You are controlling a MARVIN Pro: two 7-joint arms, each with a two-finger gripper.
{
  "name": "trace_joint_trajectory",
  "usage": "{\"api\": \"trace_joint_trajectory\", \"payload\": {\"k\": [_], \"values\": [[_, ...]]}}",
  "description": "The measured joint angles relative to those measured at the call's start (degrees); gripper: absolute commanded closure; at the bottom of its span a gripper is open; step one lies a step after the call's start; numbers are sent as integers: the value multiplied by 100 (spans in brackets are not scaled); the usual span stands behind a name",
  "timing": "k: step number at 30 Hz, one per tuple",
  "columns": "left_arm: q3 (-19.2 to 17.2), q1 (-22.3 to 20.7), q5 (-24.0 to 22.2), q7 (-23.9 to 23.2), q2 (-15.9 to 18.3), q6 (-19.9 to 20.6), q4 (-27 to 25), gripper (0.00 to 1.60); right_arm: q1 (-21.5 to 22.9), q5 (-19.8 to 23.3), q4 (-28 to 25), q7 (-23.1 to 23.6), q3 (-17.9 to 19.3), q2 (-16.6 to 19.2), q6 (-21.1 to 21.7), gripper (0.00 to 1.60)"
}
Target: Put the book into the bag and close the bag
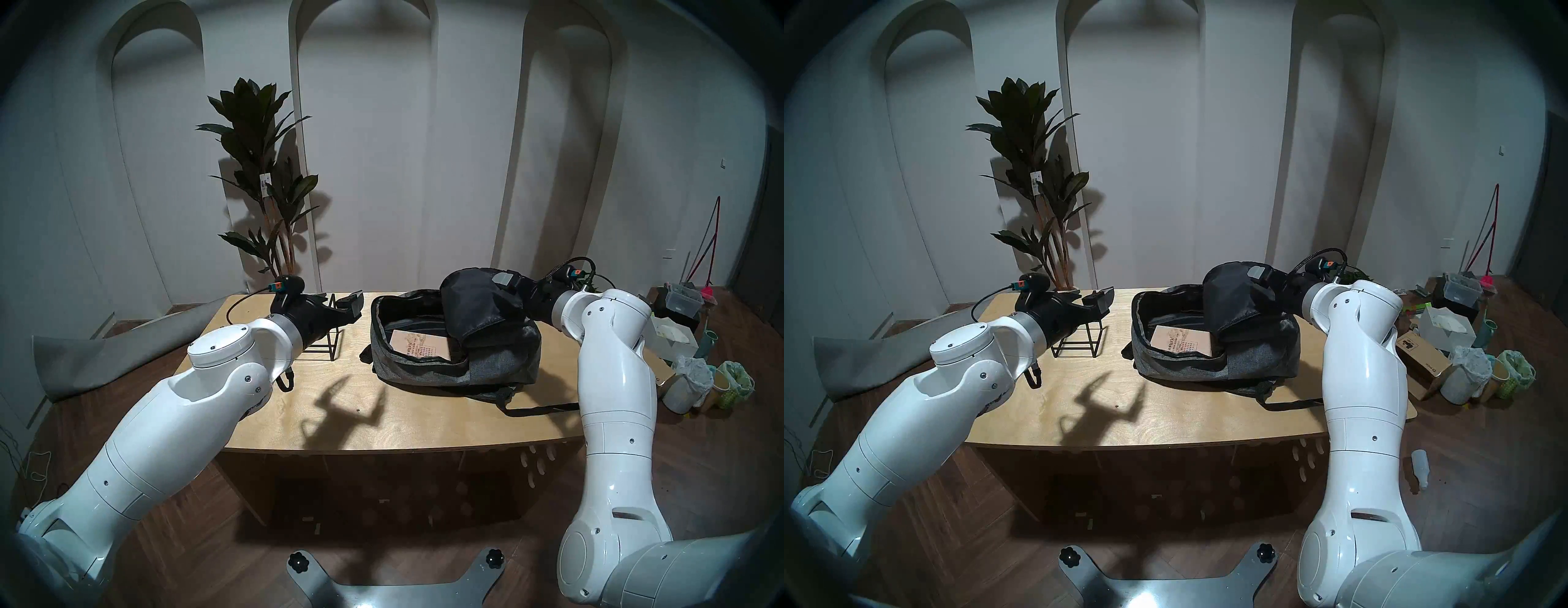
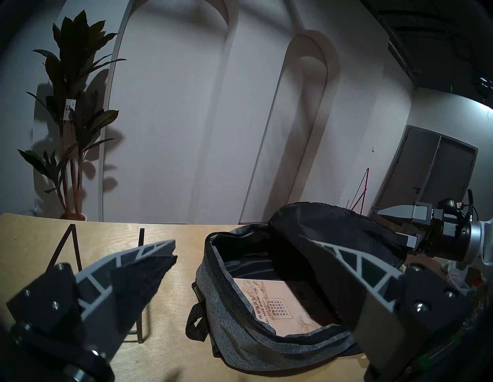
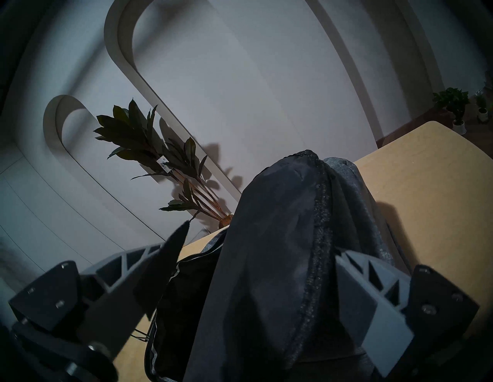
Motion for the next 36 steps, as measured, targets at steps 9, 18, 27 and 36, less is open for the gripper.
{"api": "trace_joint_trajectory", "payload": {"k": [9, 18, 27, 36], "values": [[-104, 106, -61, -11, 79, -89, -26, 0, 11, -11, 16, -20, -270, -126, -56, 82], [-304, 326, -199, -45, 214, -222, -78, 0, 91, -115, 4, -172, -617, -321, -171, 109], [-523, 532, -339, -155, 364, -370, -86, 0, 139, -274, -3, -309, -973, -470, -287, 50], [-742, 749, -479, -294, 483, -559, -48, 0, 174, -433, 35, -374, -1422, -631, -390, 10]]}}
